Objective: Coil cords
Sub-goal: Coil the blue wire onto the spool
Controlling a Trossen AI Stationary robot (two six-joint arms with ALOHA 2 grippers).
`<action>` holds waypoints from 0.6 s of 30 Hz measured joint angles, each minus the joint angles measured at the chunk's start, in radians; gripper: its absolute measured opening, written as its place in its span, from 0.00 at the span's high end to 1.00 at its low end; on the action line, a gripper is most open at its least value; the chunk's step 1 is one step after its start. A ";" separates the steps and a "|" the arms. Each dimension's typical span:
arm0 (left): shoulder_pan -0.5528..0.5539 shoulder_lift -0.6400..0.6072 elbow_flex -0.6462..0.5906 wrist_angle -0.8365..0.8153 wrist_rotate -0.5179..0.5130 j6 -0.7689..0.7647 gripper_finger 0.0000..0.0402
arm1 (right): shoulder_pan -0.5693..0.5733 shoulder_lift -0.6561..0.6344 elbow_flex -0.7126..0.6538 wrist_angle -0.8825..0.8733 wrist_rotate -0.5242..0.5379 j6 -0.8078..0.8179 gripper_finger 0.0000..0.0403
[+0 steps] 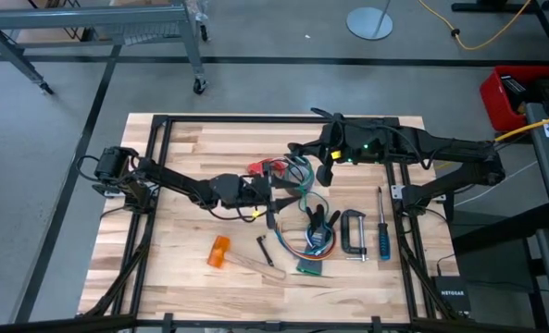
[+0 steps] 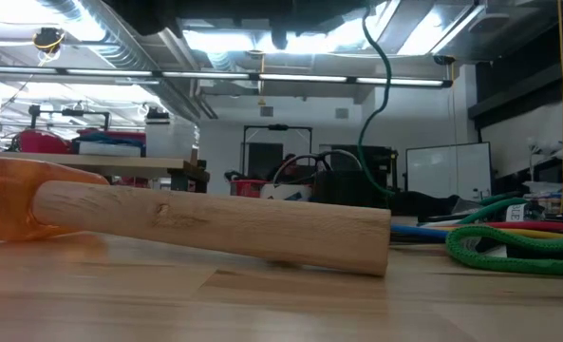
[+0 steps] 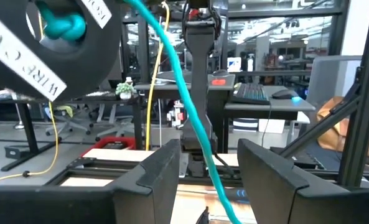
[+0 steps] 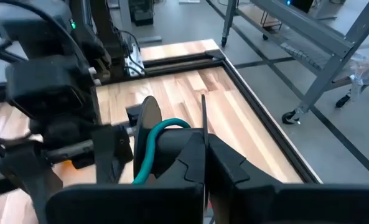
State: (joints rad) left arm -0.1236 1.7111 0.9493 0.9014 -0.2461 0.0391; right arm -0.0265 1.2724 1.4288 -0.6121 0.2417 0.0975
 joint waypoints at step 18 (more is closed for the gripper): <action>0.010 0.000 0.000 -0.025 0.000 -0.013 0.80 | 0.000 0.008 0.000 0.088 -0.030 -0.002 0.99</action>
State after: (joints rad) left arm -0.1139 1.7111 0.9497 0.8762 -0.2459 0.0259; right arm -0.0265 1.2800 1.4288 -0.5236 0.2118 0.0956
